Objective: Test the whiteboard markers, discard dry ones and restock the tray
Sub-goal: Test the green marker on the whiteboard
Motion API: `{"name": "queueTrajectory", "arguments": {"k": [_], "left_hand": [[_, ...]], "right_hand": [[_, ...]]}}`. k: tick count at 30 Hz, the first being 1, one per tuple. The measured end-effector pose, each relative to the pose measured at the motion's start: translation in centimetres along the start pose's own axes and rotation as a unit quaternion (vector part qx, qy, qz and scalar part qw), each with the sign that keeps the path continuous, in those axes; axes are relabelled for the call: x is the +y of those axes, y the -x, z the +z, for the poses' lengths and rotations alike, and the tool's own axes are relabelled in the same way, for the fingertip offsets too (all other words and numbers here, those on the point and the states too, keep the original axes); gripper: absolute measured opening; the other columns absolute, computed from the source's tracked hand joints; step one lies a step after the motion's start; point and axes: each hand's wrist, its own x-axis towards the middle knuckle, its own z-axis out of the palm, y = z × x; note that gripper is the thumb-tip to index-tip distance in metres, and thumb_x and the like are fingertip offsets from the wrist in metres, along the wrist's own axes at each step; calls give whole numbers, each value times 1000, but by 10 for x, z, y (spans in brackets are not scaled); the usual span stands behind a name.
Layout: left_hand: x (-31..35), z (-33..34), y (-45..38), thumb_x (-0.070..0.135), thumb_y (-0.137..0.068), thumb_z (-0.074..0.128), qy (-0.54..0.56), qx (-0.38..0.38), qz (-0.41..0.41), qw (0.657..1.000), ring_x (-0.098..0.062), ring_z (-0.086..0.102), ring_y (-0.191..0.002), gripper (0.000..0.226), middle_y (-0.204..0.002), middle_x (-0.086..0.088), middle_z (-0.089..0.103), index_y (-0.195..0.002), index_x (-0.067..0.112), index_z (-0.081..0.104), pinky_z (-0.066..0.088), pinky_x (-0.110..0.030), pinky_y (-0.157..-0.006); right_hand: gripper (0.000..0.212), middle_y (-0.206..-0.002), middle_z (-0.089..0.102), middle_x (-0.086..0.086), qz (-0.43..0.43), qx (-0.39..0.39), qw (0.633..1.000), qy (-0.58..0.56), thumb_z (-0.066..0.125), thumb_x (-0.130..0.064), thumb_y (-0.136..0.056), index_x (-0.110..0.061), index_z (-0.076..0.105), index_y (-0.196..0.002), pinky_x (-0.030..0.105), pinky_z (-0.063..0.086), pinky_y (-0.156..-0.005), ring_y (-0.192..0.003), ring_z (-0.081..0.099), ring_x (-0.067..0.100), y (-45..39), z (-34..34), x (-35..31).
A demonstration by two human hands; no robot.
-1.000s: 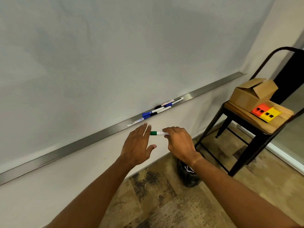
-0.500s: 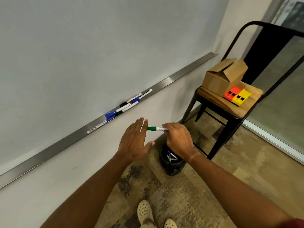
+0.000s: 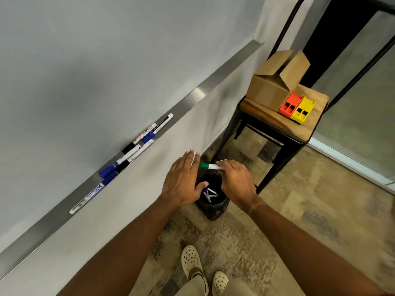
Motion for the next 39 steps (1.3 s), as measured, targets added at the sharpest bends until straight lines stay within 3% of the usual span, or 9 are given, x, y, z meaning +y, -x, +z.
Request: {"name": "queueTrajectory", "arguments": {"k": [8,12,23,25,27,30,39], "left_hand": [[7,57,-31,55,-88,47,22,-74,5,997,-23,4,-145,89,-158,-10,4,-151,11,0,11,-35,-117],[12,81,-42,56,-88,47,24,-98,-27,995,-23,4,-145,90,-158,-10,3,-151,11,-1,12,-37,-118],[11,128,-44,60,-86,47,35,-128,-97,986,-23,3,-145,93,-158,-11,3,-151,11,1,10,-36,-117],[7,130,-41,60,-86,46,40,-133,-107,985,-24,4,-145,93,-158,-11,3,-150,11,0,12,-38,-117],[3,130,-38,60,-87,44,38,-134,-109,984,-24,2,-145,92,-158,-11,1,-150,11,-1,13,-40,-118],[0,127,-34,59,-89,43,39,-131,-111,984,-23,1,-145,90,-158,-12,0,-150,10,-2,11,-38,-118],[0,113,-33,59,-88,43,34,-116,-121,985,-24,3,-145,91,-158,-12,2,-151,11,-1,11,-38,-118]], "right_hand": [[39,-104,70,13,45,-63,997,-2,75,-4,-73,-4,66,-110,41,52,-87,-96,65,29,1,39,42],[34,-97,71,12,35,-70,997,-12,71,1,-75,-4,66,-108,41,55,-78,-88,66,29,-3,57,66],[37,-95,70,14,55,-159,985,-22,73,1,-73,-4,67,-109,40,53,-79,-89,66,31,-3,105,121],[43,-100,70,17,38,-146,988,-7,76,2,-71,-3,65,-112,42,51,-87,-94,66,34,-10,115,125],[57,-119,63,21,18,-152,988,34,78,-4,-71,-4,59,-124,46,34,-105,-114,58,36,-18,125,129],[61,-141,47,19,24,-177,982,67,68,-20,-86,-11,43,-141,45,17,-114,-135,39,32,-27,130,134],[56,-147,40,18,21,-180,982,49,54,-29,-95,-11,36,-145,45,17,-116,-140,30,30,-34,111,130]]}}
